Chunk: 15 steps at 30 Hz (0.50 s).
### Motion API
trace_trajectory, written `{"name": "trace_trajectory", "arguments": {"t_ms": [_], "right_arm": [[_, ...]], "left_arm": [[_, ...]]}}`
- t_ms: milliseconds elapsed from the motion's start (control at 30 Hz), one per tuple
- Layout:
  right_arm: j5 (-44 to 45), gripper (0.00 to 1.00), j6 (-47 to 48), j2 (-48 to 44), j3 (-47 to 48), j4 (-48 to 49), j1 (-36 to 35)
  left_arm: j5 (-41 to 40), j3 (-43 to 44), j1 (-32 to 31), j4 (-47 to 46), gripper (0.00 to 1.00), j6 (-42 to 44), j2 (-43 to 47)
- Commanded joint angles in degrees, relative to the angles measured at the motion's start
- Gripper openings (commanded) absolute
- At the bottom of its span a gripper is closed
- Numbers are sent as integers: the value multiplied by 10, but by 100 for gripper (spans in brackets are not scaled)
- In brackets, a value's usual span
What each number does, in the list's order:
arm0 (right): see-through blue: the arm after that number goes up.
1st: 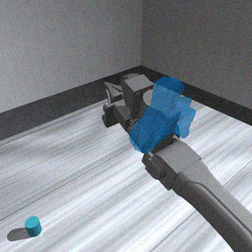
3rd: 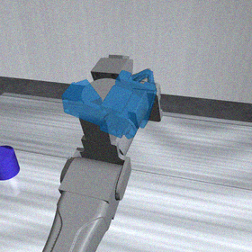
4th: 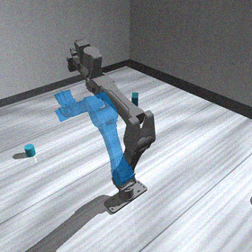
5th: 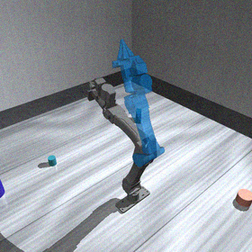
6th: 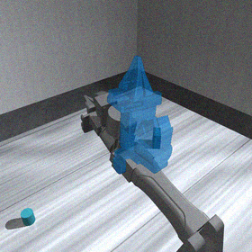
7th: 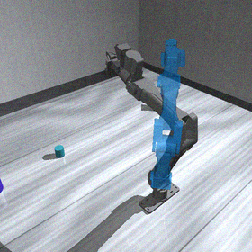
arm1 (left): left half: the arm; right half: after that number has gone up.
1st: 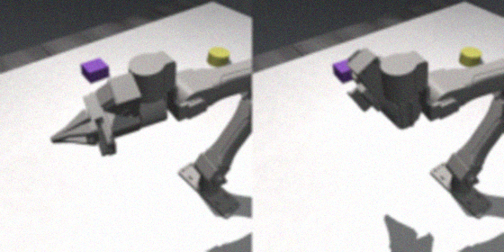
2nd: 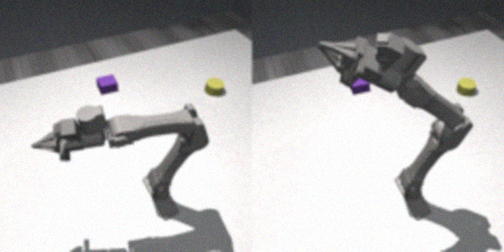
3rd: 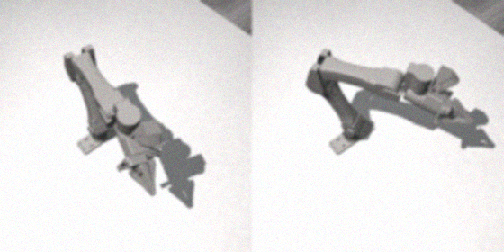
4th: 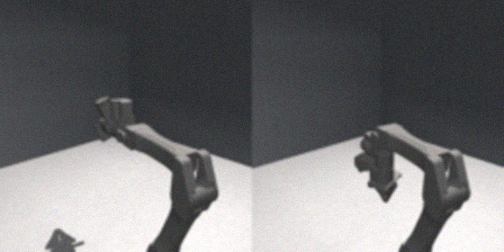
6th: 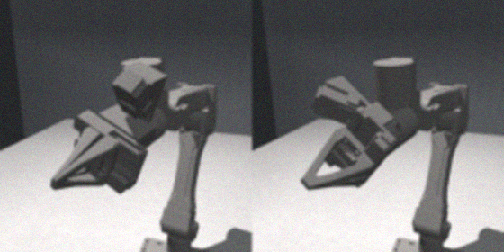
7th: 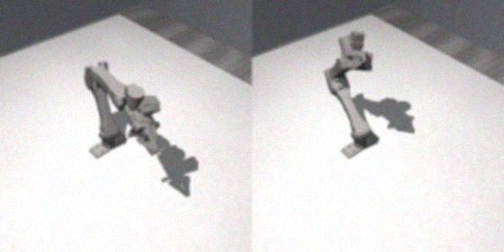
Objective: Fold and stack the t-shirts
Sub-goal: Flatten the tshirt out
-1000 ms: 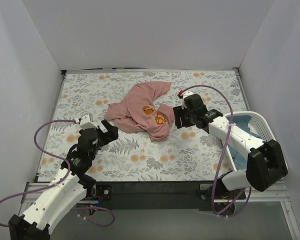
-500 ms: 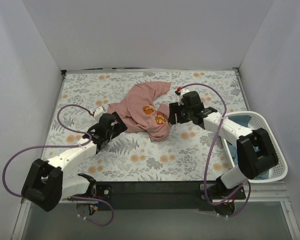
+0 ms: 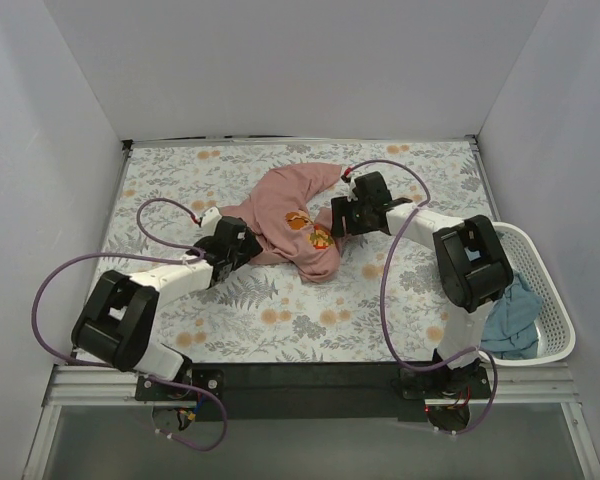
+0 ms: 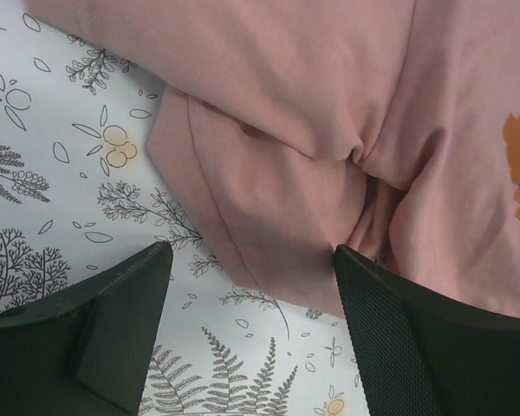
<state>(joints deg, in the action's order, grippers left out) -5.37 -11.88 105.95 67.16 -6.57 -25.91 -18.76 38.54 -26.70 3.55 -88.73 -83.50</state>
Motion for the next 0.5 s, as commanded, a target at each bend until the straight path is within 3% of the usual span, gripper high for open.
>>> {"name": "trace_trajectory", "arguments": {"t_ms": [0,67,167,200,233,267,300,367,400,467], "right_arm": [[-23,72,8,23,30,16,-1],[-31,71,7,37,31,16,-2],[-36,54,7,46,28,15,-1],[-33,43,8,43,25,13,0],[-26,37,9,37,20,8,4],[-25,31,10,17,11,2,9],[-21,18,12,5,5,-8,12],[3,10,17,-42,-4,-49,24],[11,2,23,-61,-6,-66,27],[40,1,36,-122,-11,-124,31]], "left_arm": [[-21,21,3,-16,71,-3,-17],[-22,28,3,-17,68,-3,-30],[-32,36,8,-16,53,4,-50],[-33,40,17,-15,47,9,-53],[-32,42,25,-14,31,15,-54],[-33,48,33,-14,23,22,-51],[-36,52,51,-14,15,42,-47],[-39,78,67,-9,0,70,-33],[-49,88,82,-7,0,88,-26],[-58,116,95,-2,0,150,-7]]}}
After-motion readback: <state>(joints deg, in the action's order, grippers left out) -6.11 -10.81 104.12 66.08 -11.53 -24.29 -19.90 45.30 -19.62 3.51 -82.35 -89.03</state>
